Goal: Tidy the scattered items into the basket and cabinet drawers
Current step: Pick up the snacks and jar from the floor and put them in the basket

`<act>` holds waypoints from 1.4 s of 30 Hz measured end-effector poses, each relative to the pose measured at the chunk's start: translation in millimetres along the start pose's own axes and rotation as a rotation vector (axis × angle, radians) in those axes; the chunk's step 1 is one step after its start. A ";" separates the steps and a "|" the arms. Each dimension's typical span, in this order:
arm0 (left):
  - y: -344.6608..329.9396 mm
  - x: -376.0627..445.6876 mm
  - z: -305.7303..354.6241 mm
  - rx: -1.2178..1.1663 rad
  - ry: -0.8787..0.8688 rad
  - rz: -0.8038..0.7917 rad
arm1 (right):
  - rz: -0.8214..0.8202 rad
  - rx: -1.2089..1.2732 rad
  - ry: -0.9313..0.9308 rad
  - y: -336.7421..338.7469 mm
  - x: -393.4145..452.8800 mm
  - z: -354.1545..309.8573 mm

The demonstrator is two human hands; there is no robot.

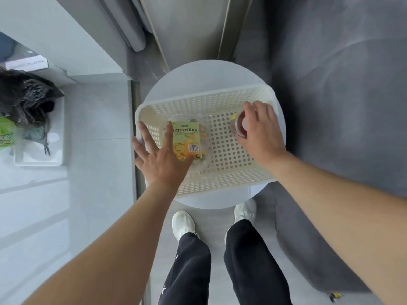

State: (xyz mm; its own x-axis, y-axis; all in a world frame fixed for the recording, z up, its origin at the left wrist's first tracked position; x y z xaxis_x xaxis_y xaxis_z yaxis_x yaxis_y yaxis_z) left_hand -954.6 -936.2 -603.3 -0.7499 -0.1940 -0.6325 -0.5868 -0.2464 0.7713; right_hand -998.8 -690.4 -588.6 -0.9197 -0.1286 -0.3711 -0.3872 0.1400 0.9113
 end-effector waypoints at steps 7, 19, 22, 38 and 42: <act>-1.6 4.5 1.3 0.016 0.018 0.041 | 0.056 -0.171 -0.001 8.0 22.5 11.2; 1.6 6.0 -1.4 0.095 -0.065 -0.017 | -0.033 0.400 -0.295 -0.2 -7.2 34.2; 7.1 4.4 -3.3 0.070 -0.069 -0.093 | -0.126 0.485 -0.330 -1.5 -26.5 33.6; 16.5 -249.6 186.6 0.561 -0.769 -0.259 | -0.077 0.887 -1.045 22.9 -372.0 68.2; -38.4 -343.5 238.4 0.600 -0.929 -0.290 | -0.008 1.003 -1.220 1.2 -488.5 96.8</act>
State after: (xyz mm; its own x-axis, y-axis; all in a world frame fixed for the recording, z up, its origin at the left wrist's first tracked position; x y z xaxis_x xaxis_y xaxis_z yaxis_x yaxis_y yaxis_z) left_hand -747.3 -633.6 -398.7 -0.3521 0.6347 -0.6879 -0.6390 0.3740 0.6721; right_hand -556.3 -532.4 -423.5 -0.2225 0.6343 -0.7404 0.1793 0.7731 0.6084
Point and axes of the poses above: each hand's wrist, its own x-axis towards the middle knuckle, its own y-axis out of the back of the hand, z = x × y, the point moved 5 cm from there along x, towards the middle knuckle, and after that the axes turned 15 degrees about -z, right-handed, at the moved point
